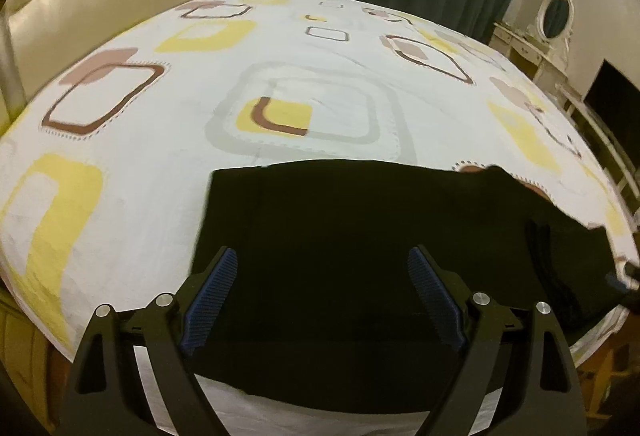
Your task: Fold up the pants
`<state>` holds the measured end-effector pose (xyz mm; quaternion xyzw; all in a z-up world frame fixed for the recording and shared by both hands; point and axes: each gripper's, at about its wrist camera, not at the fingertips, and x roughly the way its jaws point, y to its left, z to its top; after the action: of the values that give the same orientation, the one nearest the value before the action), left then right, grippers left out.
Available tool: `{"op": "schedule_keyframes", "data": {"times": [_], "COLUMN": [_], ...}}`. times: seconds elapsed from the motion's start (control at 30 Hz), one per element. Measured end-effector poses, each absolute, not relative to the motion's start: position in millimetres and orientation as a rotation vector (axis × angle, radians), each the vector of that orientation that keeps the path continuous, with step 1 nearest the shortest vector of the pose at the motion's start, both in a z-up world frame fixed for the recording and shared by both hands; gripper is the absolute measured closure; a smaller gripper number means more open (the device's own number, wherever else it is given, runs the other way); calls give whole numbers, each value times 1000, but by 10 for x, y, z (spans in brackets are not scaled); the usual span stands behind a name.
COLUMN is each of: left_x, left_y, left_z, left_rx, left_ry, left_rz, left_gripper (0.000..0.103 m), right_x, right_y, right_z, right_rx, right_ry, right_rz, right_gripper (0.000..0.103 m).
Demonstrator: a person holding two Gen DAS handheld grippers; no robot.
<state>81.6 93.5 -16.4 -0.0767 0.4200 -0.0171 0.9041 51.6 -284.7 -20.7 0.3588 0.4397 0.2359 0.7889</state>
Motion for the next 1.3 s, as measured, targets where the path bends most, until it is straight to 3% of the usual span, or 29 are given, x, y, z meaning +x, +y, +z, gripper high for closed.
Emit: {"op": "schedule_keyframes", "data": {"times": [0.3,0.6,0.97,1.07,1.1,1.17,1.23,1.27,1.3], "left_x": [819,905,1348,1408,1413,1434,1436,1440,1433], "left_y": [1630,2070,1860,1724,1695,1634,1610,1603,1593], "left_z": [-298,-560,-676,-676,-671,-691,-690,-702,-689], "left_rx": [-291,-433,-536,-496,-484,-462,-464,-477,-476], "left_ry": [918,998,1089,1101,1103,1128,1146,1154,1156], "left_rz": [-6,-142,-396,-404,-408,-405,-426,-440,-431], "left_gripper": [16,18,18,24,39,55,79,87,88], "right_x": [844,767,453,426,422,419,421,418,415], "right_y": [-2032,-1963,-2270,-2393,-2438,-2531,-2634,-2699,-2763], "right_z": [-559,-345,-268,-201,-182,-157,-147,-141,-143], "right_rx": [775,748,795,813,812,809,808,807,814], "right_ry": [1081,1046,1014,976,965,950,933,922,914], "right_rz": [597,618,608,590,582,559,529,510,494], "right_gripper": [56,51,50,44,44,44,44,44,42]}}
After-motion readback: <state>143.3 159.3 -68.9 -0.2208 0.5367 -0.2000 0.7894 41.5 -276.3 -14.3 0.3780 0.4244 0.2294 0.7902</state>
